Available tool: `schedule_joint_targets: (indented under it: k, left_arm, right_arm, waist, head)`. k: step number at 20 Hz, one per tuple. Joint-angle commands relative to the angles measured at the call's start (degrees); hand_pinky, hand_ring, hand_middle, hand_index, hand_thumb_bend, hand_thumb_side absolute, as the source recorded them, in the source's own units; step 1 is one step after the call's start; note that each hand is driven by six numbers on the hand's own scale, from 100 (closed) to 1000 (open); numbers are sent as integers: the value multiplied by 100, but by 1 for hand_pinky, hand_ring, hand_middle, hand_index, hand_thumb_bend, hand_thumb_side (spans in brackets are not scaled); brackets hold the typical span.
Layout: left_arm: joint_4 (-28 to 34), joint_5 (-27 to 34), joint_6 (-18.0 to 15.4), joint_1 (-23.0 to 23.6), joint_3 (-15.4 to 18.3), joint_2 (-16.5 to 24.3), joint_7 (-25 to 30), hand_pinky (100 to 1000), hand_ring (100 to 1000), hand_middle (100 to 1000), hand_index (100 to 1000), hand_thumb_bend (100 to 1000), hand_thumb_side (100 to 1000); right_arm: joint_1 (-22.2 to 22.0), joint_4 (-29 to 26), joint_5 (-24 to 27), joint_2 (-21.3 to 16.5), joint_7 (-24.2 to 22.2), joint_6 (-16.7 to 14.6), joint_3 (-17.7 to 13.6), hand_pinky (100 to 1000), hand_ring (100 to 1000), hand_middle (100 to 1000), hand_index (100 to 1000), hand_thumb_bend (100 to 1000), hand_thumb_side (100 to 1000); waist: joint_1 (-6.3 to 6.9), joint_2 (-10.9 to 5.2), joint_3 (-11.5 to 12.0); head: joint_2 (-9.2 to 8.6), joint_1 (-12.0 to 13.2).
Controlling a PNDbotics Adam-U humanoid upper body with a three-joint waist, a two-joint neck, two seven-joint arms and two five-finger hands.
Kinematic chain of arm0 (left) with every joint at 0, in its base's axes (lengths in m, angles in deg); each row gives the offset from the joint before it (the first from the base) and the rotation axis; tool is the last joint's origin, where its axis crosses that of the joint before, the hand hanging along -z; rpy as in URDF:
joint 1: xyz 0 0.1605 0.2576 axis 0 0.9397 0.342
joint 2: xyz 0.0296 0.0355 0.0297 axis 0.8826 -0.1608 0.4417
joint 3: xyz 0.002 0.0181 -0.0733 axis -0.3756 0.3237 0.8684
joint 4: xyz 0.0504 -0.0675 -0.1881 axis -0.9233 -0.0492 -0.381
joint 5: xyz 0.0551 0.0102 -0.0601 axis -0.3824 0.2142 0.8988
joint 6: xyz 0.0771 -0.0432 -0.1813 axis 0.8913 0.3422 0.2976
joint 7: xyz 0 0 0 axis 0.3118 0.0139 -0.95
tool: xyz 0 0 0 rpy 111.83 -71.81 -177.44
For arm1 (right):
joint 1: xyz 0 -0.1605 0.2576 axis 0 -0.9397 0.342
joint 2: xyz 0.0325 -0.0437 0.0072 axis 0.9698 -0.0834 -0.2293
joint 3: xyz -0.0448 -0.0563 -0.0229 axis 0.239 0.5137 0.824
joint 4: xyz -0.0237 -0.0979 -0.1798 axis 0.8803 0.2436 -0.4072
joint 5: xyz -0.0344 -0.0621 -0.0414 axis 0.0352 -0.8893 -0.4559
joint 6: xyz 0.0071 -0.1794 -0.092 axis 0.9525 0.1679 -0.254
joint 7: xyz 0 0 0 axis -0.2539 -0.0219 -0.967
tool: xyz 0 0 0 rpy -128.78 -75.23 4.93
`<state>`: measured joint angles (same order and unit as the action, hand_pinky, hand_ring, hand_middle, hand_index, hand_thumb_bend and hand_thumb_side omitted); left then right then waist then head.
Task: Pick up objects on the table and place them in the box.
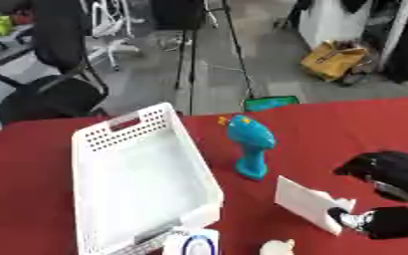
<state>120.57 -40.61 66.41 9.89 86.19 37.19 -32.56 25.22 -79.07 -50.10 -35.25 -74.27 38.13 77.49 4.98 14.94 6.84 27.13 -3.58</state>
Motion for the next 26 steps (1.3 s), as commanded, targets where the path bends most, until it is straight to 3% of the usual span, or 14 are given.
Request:
schedule_joint_targets:
  k: [1, 9, 18, 26]
  left_arm:
    - [55, -1, 0, -46, 14, 155, 22, 666, 632, 622, 732, 100, 928]
    - [55, -2, -15, -74, 4, 137, 20, 666, 632, 623, 732, 100, 927]
    - [55, 2, -20, -85, 0, 129, 21, 666, 632, 622, 732, 100, 924]
    - [55, 6, -25, -107, -6, 121, 21, 666, 632, 622, 732, 100, 925]
  right_arm:
    - [52, -102, -143, -202, -21, 265, -72, 1000, 1000, 910, 1000, 365, 972]
    - [178, -102, -144, -133, -290, 673, 51, 1000, 1000, 905, 1000, 371, 990]
    - [353, -102, -76, -55, -643, 881, 158, 1000, 1000, 901, 1000, 384, 980]
    - [411, -102, 60, 10, -759, 879, 203, 1000, 1000, 897, 998, 390, 979]
  waist:
    - [-26, -96, 12]
    - [-49, -98, 26]
    - [-64, -86, 62]
    - [-64, -73, 74]
  head:
    - [-62, -14]
    - [-96, -44]
    - [-92, -47]
    - [-100, -30]
